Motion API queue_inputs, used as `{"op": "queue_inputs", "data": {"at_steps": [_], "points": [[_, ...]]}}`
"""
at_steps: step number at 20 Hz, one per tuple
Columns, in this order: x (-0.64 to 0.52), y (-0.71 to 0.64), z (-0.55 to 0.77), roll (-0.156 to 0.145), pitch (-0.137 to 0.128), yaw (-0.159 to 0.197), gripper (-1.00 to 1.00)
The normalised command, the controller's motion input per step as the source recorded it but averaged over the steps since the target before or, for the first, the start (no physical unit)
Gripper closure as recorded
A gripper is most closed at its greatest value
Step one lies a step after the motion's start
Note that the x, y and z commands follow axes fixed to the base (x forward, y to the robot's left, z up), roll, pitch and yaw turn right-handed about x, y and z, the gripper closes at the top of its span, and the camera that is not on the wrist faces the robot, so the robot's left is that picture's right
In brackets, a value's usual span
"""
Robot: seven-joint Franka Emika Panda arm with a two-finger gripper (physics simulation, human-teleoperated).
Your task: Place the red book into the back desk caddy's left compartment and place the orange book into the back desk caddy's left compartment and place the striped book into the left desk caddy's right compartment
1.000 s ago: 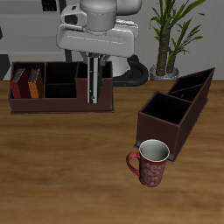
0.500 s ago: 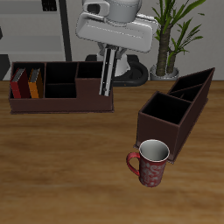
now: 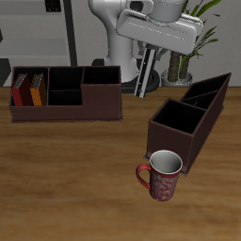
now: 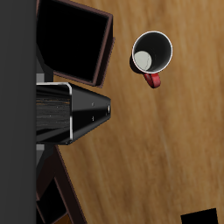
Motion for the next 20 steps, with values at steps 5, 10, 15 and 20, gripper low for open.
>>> {"op": "queue_inputs", "data": {"at_steps": [5,10,15,20], "points": [[-0.12,0.35,0.05,0.066,0.058,-0.065,1.00],[-0.06,0.47,0.03,0.128,0.045,-0.005,1.00],[0.02,0.19,0.01,-0.006,0.011,-0.020,1.00],[0.21,0.06,0.06,0.001,-0.021,-0.066,1.00]]}}
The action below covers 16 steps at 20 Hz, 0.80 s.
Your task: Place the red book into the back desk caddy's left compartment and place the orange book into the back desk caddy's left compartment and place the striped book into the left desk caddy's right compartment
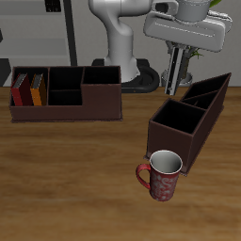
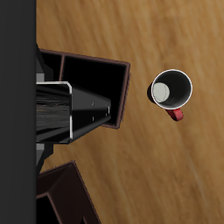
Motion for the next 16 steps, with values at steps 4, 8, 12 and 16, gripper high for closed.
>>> {"op": "queue_inputs", "data": {"at_steps": [4,8,12,16], "points": [[0.27,-0.08,-0.19,-0.026,0.031,-0.135,1.00],[0.05,0.10,-0.29,-0.092,-0.028,-0.093,1.00],[-0.13,0.14,-0.17,-0.118,-0.102,-0.028,1.00],[-0.25,0.23,-0.17,0.009,-0.067,-0.012,1.00]]}}
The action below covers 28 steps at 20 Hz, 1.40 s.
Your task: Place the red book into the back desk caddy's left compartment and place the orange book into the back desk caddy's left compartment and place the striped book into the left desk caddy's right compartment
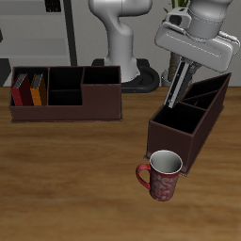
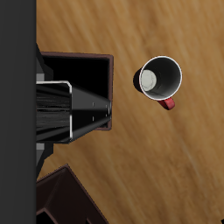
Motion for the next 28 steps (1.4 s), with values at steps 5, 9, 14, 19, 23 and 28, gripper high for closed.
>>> {"op": "queue_inputs", "data": {"at_steps": [5,9,14,19,23,28], "points": [[-0.13,0.06,-0.09,0.027,0.012,-0.069,1.00],[-0.05,0.08,-0.07,0.012,-0.020,0.031,1.00],[0.11,0.00,-0.05,0.023,0.030,-0.014,1.00],[0.00,0.12,-0.03,0.049,-0.002,-0.002,1.00],[0.04,0.11,-0.06,0.053,0.016,-0.034,1.00],[0.06,0.07,-0.18,0.021,0.006,0.011,1.00]]}}
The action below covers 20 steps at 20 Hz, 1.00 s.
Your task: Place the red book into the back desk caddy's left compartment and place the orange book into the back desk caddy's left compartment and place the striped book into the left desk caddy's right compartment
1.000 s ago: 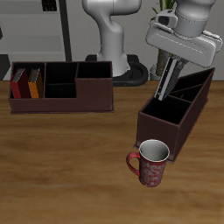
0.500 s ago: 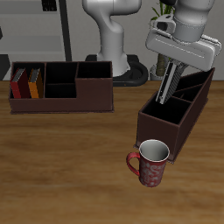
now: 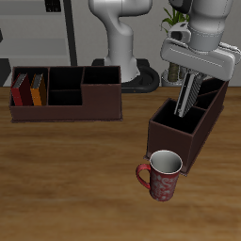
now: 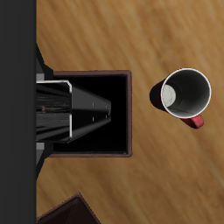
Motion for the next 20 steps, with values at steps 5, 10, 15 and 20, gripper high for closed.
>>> {"op": "queue_inputs", "data": {"at_steps": [5,10,15,20], "points": [[0.06,0.02,-0.13,0.004,0.002,0.006,1.00],[0.12,-0.07,-0.17,-0.003,0.023,-0.008,1.00],[0.13,-0.13,-0.23,-0.007,0.026,0.008,1.00],[0.11,-0.12,-0.36,-0.022,0.032,0.018,1.00]]}}
